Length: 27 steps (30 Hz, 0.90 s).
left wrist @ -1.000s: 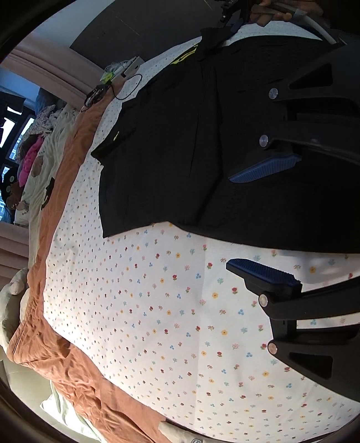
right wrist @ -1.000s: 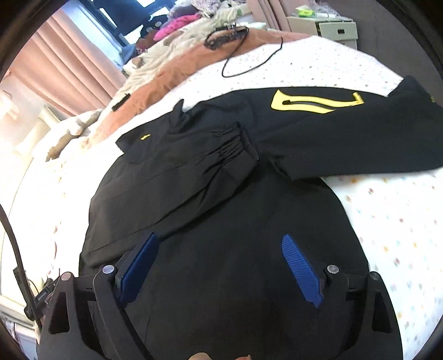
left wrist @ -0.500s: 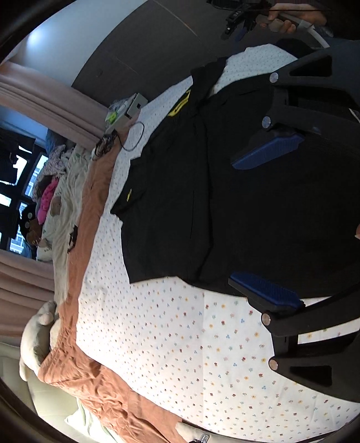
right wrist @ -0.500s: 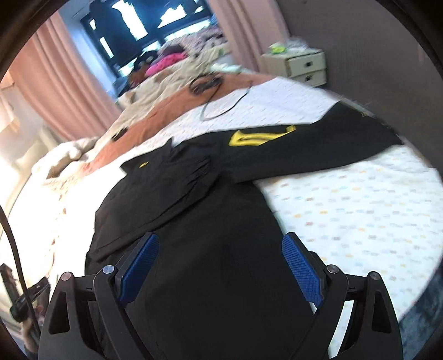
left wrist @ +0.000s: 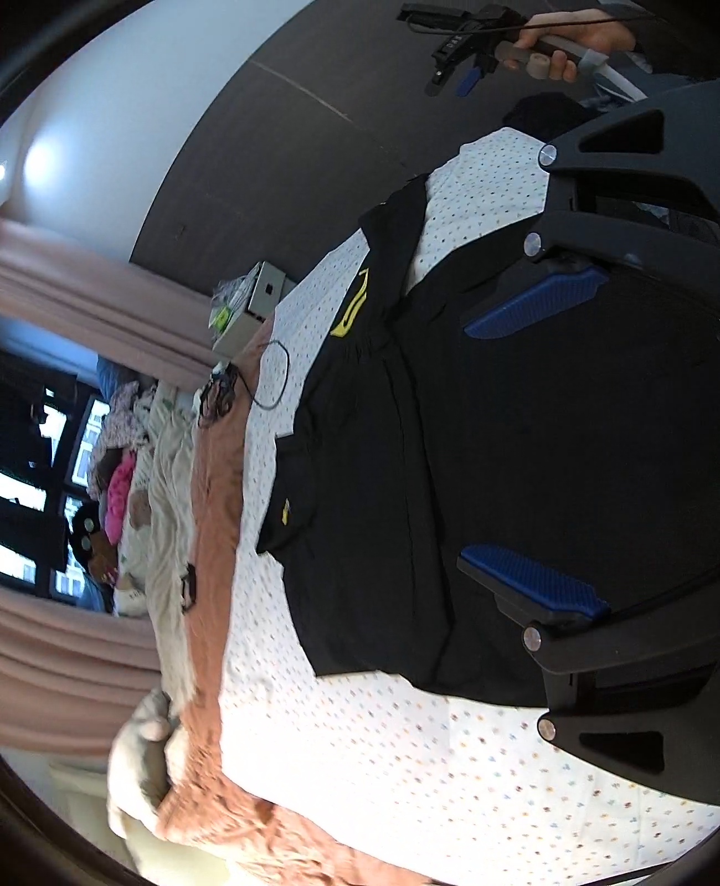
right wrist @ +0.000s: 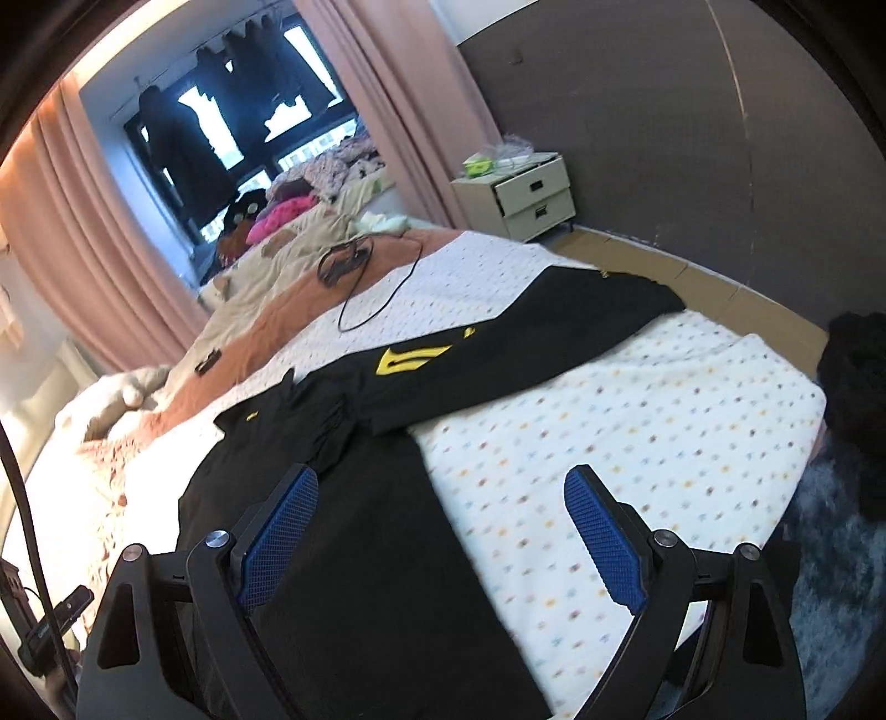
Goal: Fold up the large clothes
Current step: 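Open the right tool and move it to the yellow-logo sleeve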
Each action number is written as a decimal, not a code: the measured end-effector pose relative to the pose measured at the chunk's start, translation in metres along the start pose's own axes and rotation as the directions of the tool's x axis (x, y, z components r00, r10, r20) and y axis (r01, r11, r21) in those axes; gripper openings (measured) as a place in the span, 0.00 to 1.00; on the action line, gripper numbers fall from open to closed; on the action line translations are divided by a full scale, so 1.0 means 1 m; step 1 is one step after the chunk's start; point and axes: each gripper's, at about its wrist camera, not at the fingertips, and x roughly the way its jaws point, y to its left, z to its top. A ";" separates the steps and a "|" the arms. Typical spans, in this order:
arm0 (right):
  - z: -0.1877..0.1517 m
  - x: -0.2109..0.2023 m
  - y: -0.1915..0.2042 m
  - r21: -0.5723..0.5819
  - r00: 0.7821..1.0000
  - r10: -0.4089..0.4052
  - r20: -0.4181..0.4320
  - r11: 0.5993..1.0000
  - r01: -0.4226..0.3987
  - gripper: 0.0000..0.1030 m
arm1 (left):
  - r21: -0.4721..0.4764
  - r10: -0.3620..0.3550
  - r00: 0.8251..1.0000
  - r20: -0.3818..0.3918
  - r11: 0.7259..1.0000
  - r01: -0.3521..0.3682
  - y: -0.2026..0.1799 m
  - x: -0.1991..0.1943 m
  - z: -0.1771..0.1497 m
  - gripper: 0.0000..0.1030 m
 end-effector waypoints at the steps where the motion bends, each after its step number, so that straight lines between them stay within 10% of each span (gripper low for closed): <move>1: 0.002 0.002 -0.008 0.005 1.000 0.003 -0.004 1.000 -0.003 0.87 | 0.010 0.000 1.000 0.003 1.000 0.000 -0.009 0.003 0.002 0.76; 27: 0.087 0.167 -0.160 0.240 0.996 0.050 -0.070 0.970 -0.031 0.77 | 0.149 0.046 0.988 -0.148 0.989 -0.024 -0.101 0.214 0.048 0.76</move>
